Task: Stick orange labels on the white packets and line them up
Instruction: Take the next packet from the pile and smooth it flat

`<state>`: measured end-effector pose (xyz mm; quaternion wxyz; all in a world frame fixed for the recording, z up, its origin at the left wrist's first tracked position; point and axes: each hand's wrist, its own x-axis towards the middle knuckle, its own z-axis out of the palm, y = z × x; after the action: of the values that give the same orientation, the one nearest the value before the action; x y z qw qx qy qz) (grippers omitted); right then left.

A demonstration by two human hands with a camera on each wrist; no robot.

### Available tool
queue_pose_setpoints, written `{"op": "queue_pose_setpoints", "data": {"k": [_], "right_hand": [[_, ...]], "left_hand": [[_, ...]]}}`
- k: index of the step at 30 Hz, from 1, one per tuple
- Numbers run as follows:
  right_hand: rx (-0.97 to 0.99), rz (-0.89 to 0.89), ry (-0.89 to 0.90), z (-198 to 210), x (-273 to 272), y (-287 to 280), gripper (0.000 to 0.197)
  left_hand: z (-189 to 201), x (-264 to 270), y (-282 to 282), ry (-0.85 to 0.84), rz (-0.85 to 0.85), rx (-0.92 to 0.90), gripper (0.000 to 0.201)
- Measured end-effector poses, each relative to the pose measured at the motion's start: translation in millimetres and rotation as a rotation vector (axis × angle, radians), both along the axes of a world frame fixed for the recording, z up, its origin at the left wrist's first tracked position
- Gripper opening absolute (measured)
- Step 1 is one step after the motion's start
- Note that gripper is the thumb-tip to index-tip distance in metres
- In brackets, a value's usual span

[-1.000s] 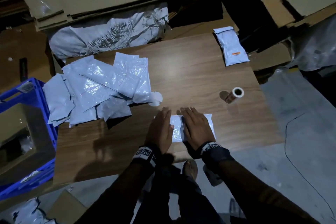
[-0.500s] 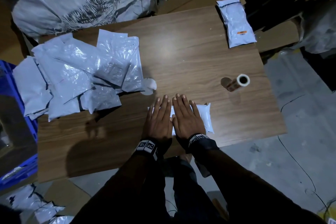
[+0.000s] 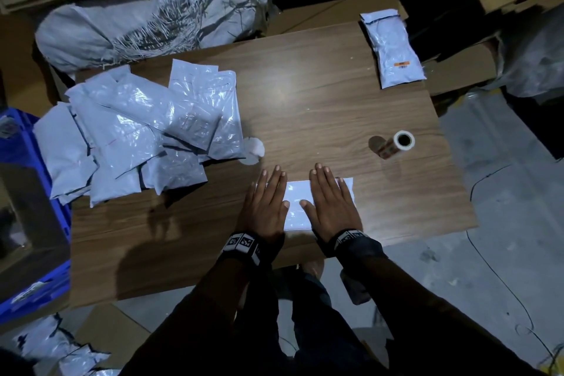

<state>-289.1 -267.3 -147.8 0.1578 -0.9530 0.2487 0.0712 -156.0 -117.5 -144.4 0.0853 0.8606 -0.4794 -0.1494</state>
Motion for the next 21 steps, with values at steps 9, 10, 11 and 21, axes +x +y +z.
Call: {"op": "queue_pose_setpoints", "data": {"k": [9, 10, 11, 21], "right_hand": [[-0.061, 0.072, 0.022, 53, -7, -18, 0.089], [-0.066, 0.068, 0.031, 58, -4, -21, 0.088], [-0.089, 0.062, 0.030, 63, -1, -25, 0.083], [-0.135, 0.085, -0.008, 88, -11, -42, 0.052]], "left_hand": [[49, 7, -8, 0.083, -0.013, 0.061, 0.076], [53, 6, -11, 0.073, -0.019, 0.064, 0.068], [59, 8, -15, 0.047, -0.038, 0.043, 0.059], [88, 8, -38, -0.106, 0.014, -0.114, 0.049]]}}
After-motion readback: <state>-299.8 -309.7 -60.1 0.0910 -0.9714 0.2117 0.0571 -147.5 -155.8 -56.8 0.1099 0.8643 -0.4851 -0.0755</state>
